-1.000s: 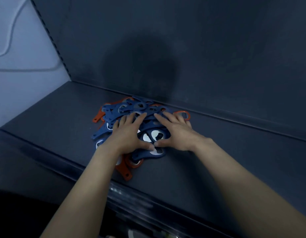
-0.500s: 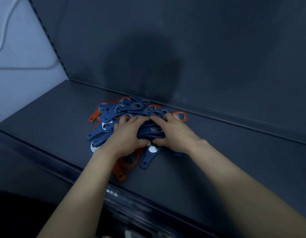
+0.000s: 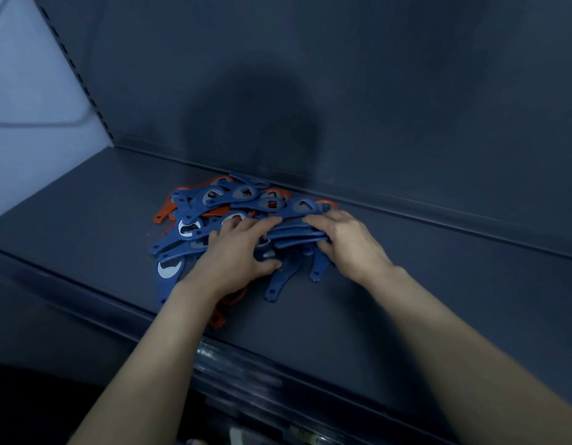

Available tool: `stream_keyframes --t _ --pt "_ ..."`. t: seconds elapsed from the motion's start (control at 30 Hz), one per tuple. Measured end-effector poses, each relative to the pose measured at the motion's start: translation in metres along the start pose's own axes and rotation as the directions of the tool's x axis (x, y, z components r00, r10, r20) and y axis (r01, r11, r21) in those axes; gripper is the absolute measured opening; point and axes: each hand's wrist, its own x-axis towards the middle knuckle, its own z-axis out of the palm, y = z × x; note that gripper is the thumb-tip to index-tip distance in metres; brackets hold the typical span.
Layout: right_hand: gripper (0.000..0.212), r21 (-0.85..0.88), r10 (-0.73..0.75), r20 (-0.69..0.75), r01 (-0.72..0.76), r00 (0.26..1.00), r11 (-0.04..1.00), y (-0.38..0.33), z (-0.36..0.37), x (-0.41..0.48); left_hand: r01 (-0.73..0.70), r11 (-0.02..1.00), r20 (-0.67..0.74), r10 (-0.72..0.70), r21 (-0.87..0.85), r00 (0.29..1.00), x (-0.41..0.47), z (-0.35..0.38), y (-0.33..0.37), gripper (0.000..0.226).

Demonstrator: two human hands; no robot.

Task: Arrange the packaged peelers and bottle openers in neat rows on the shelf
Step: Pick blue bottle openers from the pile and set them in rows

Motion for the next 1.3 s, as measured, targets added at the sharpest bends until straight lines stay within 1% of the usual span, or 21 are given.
stream_keyframes --t 0.07,0.17,0.23,0.33,0.43,0.5,0.57,0.63,0.67,0.73,0.77,0.8,0.87,0.9,0.97,1.03,1.1,1.17,1.23,1.3 --pt "0.049 0.008 0.026 -0.018 -0.026 0.999 1.0 0.007 -0.002 -0.008 -0.011 1.0 0.013 0.011 0.002 1.0 0.001 0.002 0.006 0.07" --pt "0.05 0.116 0.123 -0.063 -0.116 0.99 0.986 0.017 -0.008 -0.018 -0.036 0.999 0.051 0.035 0.022 0.998 0.002 0.005 0.015 0.068" --pt "0.054 0.138 0.177 -0.062 -0.167 0.982 0.976 0.024 -0.012 -0.023 -0.056 0.998 0.062 0.054 0.028 0.997 0.002 0.008 0.022 0.075" --pt "0.059 0.138 0.255 -0.041 -0.247 0.966 0.959 0.03 -0.012 -0.029 -0.071 0.997 0.073 0.071 0.003 0.995 0.001 0.013 0.03 0.094" --pt "0.065 0.132 0.291 -0.021 -0.286 0.956 0.949 0.03 -0.011 -0.033 -0.062 0.995 0.056 0.057 0.084 0.997 0.0 0.015 0.029 0.098" --pt "0.063 0.141 0.323 -0.056 -0.313 0.945 0.939 0.027 -0.012 -0.035 -0.026 0.992 0.076 0.016 0.126 0.997 0.0 0.015 0.026 0.098" --pt "0.055 0.184 0.396 -0.131 -0.37 0.909 0.911 0.024 -0.014 -0.037 0.003 0.986 0.108 -0.021 0.169 0.994 0.001 0.015 0.026 0.095" --pt "0.04 0.216 0.521 -0.192 -0.482 0.832 0.849 0.019 -0.015 -0.037 -0.01 0.974 0.083 -0.01 0.227 0.996 0.003 0.015 0.027 0.084" --pt "0.041 0.208 0.591 -0.182 -0.557 0.786 0.804 0.016 -0.016 -0.035 -0.024 0.967 0.058 0.01 0.252 0.998 0.005 0.014 0.029 0.078" --pt "0.072 0.123 0.708 -0.086 -0.698 0.7 0.705 0.005 -0.016 -0.031 -0.029 0.957 0.027 0.022 0.287 0.999 0.005 0.014 0.03 0.074" --pt "0.084 0.068 0.734 -0.049 -0.731 0.677 0.679 -0.001 -0.015 -0.028 -0.017 0.955 0.033 0.008 0.295 0.999 0.004 0.014 0.029 0.079" --pt "0.092 0.018 0.741 -0.026 -0.741 0.671 0.671 -0.007 -0.014 -0.025 0.002 0.956 0.053 -0.018 0.293 0.998 0.002 0.014 0.027 0.087" --pt "0.094 -0.019 0.728 0.005 -0.728 0.686 0.686 -0.016 -0.009 -0.018 0.04 0.962 0.094 -0.067 0.269 0.993 -0.001 0.013 0.022 0.102" --pt "0.091 0.007 0.721 0.017 -0.721 0.693 0.693 -0.019 -0.007 -0.015 0.055 0.964 0.096 -0.082 0.259 0.992 -0.002 0.012 0.019 0.106" --pt "0.083 0.122 0.716 0.042 -0.715 0.696 0.688 -0.021 -0.006 -0.01 0.074 0.962 0.078 -0.098 0.263 0.992 -0.002 0.01 0.015 0.107" --pt "0.08 0.232 0.733 0.08 -0.728 0.676 0.646 -0.022 -0.009 -0.006 0.078 0.955 0.047 -0.095 0.286 0.994 -0.001 0.01 0.013 0.099" --pt "0.083 0.29 0.769 0.126 -0.765 0.627 0.576 -0.022 -0.011 -0.003 0.07 0.96 0.016 -0.077 0.27 0.997 -0.001 0.011 0.014 0.083" --pt "0.083 0.355 0.791 0.154 -0.78 0.592 0.515 -0.022 -0.01 -0.001 0.062 0.983 0.002 -0.063 0.175 0.998 0.0 0.012 0.016 0.068" --pt "0.075 0.466 0.778 0.15 -0.738 0.61 0.489 -0.022 -0.007 -0.001 0.048 0.997 -0.008 -0.047 0.058 0.999 0.001 0.011 0.019 0.057" --pt "0.066 0.554 0.764 0.126 -0.684 0.633 0.475 -0.021 -0.005 -0.004 0.021 1.0 -0.017 -0.021 -0.011 1.0 0.003 0.01 0.021 0.051"
